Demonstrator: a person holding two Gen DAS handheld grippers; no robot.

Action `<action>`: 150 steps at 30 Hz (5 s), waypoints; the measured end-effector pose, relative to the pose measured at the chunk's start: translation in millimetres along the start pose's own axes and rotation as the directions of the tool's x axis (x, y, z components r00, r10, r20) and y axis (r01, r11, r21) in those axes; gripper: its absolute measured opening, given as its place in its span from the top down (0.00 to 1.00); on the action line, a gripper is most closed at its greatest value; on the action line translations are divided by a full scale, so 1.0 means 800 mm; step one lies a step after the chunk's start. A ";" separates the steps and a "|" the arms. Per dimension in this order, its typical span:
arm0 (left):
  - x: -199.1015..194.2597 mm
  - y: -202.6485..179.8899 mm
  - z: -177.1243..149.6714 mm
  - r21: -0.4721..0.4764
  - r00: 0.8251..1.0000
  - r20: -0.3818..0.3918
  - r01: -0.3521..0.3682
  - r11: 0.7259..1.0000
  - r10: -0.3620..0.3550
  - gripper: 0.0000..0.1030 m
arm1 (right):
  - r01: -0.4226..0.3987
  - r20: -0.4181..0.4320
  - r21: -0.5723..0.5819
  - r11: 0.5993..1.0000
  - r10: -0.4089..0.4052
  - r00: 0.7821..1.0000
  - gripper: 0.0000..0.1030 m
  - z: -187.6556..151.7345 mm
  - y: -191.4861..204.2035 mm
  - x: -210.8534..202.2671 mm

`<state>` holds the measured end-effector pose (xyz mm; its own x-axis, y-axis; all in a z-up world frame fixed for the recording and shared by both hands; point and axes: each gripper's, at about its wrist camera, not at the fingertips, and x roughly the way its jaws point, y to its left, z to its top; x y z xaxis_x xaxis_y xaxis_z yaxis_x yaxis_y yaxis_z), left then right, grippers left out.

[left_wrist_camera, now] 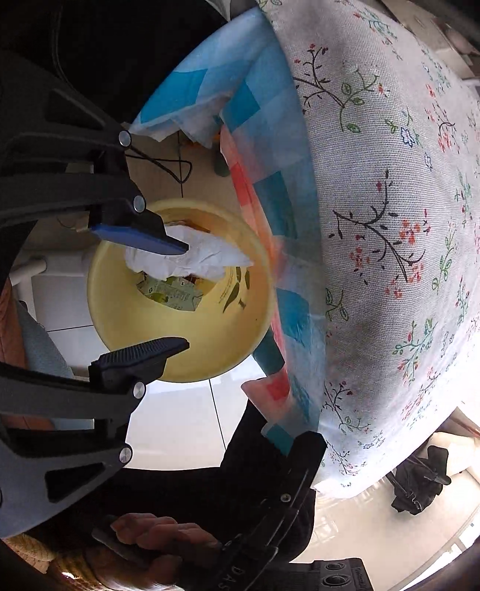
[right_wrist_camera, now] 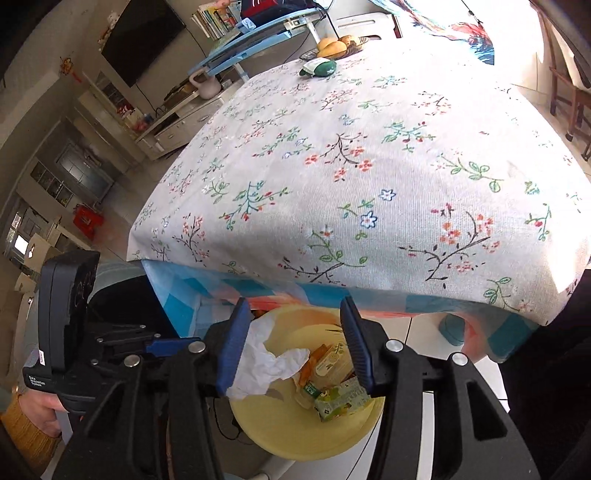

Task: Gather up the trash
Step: 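Move the open right tool to the green sponge with a white label, then close the right tool on the green sponge, then carry the green sponge over the yellow basin with the right tool, then open the right tool to drop the sponge into the basin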

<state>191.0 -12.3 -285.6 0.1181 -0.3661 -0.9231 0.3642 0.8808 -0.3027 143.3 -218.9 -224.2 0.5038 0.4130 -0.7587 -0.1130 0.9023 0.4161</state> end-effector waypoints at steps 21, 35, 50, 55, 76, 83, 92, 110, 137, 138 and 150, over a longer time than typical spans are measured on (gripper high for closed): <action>-0.043 0.041 -0.012 -0.104 0.959 0.257 0.150 0.983 -0.119 0.39 | 0.166 0.128 -0.016 0.986 -0.162 0.978 0.39 0.085 0.025 -0.009; -0.049 0.082 -0.020 -0.186 0.920 0.310 0.304 0.934 -0.238 0.32 | 0.248 0.076 0.046 0.968 -0.251 0.965 0.38 0.210 0.021 0.072; -0.046 0.084 -0.025 -0.170 0.904 0.303 0.364 0.916 -0.302 0.27 | 0.333 0.047 0.042 0.942 -0.335 0.941 0.37 0.299 0.002 0.150; -0.044 0.082 -0.024 -0.163 0.903 0.294 0.370 0.915 -0.312 0.27 | 0.336 0.067 0.018 0.942 -0.336 0.940 0.36 0.324 -0.002 0.162; -0.033 0.084 -0.018 -0.176 0.906 0.279 0.373 0.911 -0.317 0.27 | 0.332 -0.004 -0.149 0.931 -0.336 0.942 0.58 0.362 0.023 0.197; -0.041 0.094 -0.021 -0.202 0.889 0.328 0.395 0.896 -0.318 0.27 | 0.196 0.004 -0.159 0.968 -0.197 0.980 0.58 0.297 0.053 0.128; -0.059 0.096 -0.025 -0.210 0.873 0.412 0.371 0.904 -0.262 0.27 | 0.073 -0.020 -0.169 0.983 -0.078 0.997 0.58 0.164 0.075 0.023; -0.085 0.087 -0.036 -0.244 0.875 0.477 0.222 0.944 -0.082 0.27 | 0.003 -0.136 -0.109 0.994 -0.018 0.990 0.57 -0.041 0.073 0.008; -0.102 0.048 -0.039 -0.230 0.866 0.480 -0.032 0.973 0.142 0.27 | 0.024 -0.211 -0.170 0.985 -0.060 0.976 0.54 -0.071 0.069 0.028; -0.103 0.048 -0.040 -0.229 0.865 0.481 -0.031 0.973 0.141 0.27 | 0.026 -0.214 -0.171 0.985 -0.063 0.975 0.53 -0.071 0.069 0.029; -0.113 0.050 -0.051 -0.232 0.848 0.511 -0.023 0.972 0.142 0.27 | 0.060 -0.228 -0.171 0.983 -0.099 0.969 0.48 -0.076 0.072 0.033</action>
<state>157.4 67.7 -224.0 0.6240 -0.3386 -0.7043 0.1372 0.9347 -0.3279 97.9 -148.6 -250.9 0.3039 0.3391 -0.8903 -0.2270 0.9334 0.2780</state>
